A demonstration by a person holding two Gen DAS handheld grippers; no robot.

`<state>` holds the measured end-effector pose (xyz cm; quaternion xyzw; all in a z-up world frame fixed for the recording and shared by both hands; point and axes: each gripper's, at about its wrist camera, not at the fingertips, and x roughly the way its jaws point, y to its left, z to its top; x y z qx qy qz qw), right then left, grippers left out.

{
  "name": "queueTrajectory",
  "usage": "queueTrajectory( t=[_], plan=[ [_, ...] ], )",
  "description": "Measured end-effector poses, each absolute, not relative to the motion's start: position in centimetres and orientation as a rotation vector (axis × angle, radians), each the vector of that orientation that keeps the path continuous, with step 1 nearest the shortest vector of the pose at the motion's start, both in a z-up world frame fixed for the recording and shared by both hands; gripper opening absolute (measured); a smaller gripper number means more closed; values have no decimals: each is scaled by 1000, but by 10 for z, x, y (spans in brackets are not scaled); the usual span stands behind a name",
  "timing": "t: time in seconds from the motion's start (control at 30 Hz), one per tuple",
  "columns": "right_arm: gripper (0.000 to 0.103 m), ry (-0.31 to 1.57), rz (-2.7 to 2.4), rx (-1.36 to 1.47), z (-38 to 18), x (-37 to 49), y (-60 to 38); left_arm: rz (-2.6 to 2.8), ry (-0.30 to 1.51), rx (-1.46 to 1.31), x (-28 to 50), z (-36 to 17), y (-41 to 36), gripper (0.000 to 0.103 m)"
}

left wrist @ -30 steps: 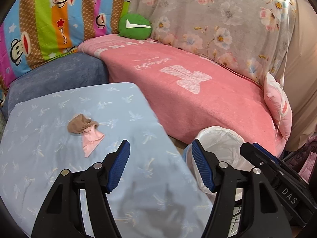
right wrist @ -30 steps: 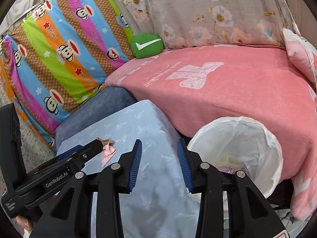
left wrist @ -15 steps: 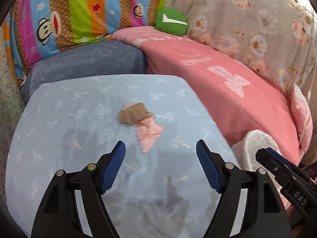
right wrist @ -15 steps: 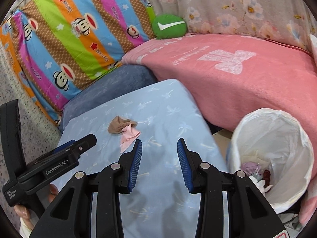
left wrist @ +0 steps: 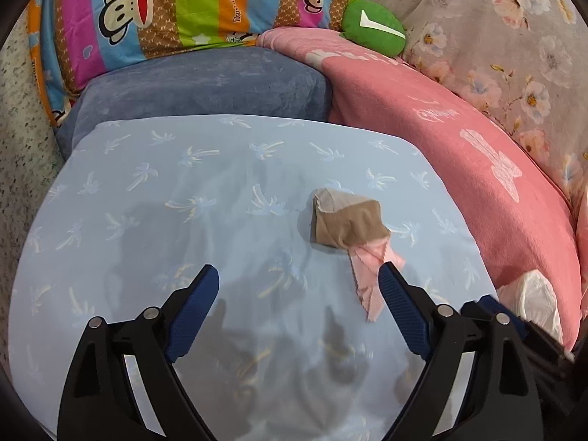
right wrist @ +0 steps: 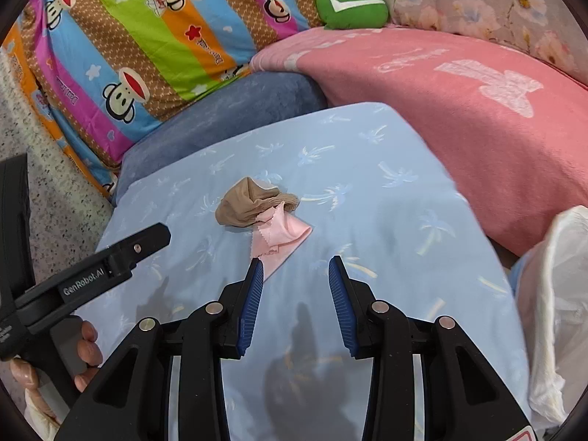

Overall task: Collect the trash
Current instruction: 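Grasp the tan part with the left gripper while the right gripper grasps the pink part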

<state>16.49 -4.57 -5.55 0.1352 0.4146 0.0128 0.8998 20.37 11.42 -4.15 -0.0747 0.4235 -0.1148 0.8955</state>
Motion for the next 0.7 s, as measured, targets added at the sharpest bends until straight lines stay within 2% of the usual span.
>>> queueTrajectory(
  t=[0.07, 0.43, 0.47, 0.5, 0.63, 0.67, 0.7],
  plan=[
    [45, 865, 23, 284, -62, 179, -43, -250, 889, -174, 216, -45, 110, 86],
    [46, 937, 41, 308, -104, 243, -42, -342, 931, -198, 273, -65, 78, 85],
    [46, 943, 48, 306, -106, 247, -40, -350, 940, -201, 276, -68, 76, 81],
    [46, 946, 54, 304, -109, 249, -38, -357, 950, -204, 279, -71, 74, 72],
    [47, 931, 57, 247, -109, 256, -26, -395, 999, -215, 284, -83, 72, 47],
    [46, 930, 51, 233, -109, 257, -23, -402, 1005, -214, 283, -85, 73, 38],
    [45, 930, 45, 217, -109, 257, -21, -405, 1007, -214, 281, -86, 74, 33]
  ],
)
